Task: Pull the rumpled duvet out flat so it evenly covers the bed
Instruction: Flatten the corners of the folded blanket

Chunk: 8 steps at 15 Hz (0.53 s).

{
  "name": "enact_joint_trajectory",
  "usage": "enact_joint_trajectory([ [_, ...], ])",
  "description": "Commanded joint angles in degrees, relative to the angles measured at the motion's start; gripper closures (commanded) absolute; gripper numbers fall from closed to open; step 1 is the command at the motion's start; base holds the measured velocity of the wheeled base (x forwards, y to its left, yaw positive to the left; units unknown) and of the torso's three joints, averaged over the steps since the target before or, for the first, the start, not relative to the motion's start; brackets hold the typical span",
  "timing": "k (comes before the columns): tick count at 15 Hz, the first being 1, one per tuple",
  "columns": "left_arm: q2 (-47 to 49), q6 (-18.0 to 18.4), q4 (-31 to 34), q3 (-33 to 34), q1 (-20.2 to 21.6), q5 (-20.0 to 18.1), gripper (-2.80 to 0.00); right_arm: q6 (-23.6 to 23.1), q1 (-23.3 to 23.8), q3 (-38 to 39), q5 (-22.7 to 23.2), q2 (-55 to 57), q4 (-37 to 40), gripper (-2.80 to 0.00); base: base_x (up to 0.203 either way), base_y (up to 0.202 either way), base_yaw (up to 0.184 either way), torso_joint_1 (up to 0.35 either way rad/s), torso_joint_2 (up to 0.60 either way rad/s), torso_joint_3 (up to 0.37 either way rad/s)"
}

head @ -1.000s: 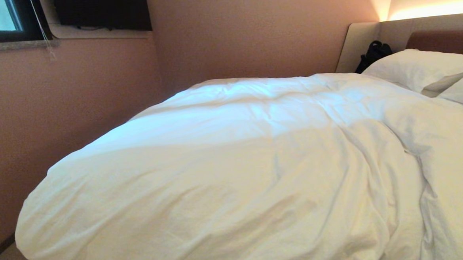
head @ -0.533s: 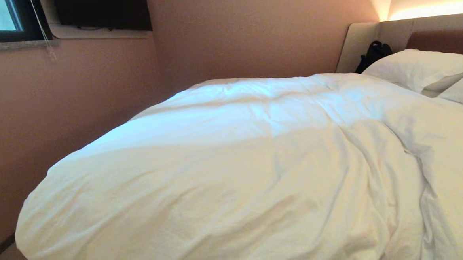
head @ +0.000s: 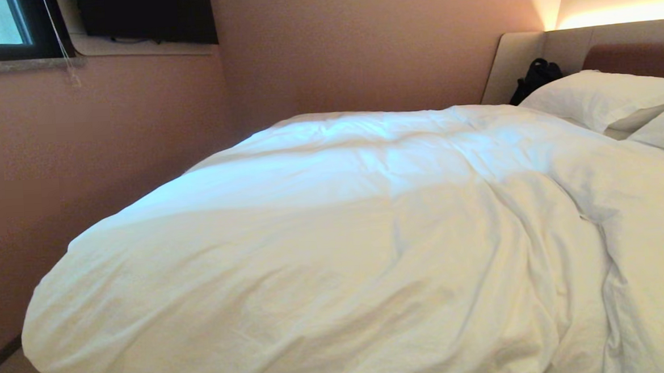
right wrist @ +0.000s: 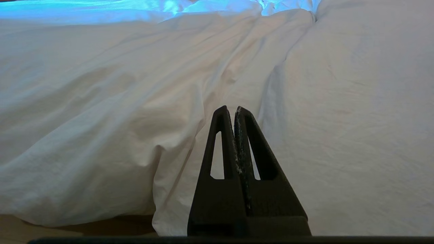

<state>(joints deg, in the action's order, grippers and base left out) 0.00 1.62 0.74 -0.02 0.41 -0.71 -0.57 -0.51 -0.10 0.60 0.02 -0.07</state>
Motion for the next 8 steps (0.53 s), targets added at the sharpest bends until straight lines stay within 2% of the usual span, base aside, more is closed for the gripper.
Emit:
enact_joint_trajectory([
  [1, 0.0, -0.1, 0.1, 0.0, 0.0, 0.0, 0.0, 0.0, 0.0, 0.0, 0.0, 0.0, 0.0, 0.0, 0.0, 0.0, 0.0, 0.0, 0.0, 0.0],
  [6, 0.0, -0.5, 0.0, 0.0, 0.0, 0.1, 0.0, 0.0, 0.0, 0.0, 0.0, 0.0, 0.0, 0.0, 0.0, 0.0, 0.0, 0.0, 0.0, 0.0],
  [8, 0.0, -0.5, 0.0, 0.0, 0.0, 0.1, 0.0, 0.0, 0.0, 0.0, 0.0, 0.0, 0.0, 0.0, -0.169, 0.0, 0.001, 0.008, 0.0, 0.004],
])
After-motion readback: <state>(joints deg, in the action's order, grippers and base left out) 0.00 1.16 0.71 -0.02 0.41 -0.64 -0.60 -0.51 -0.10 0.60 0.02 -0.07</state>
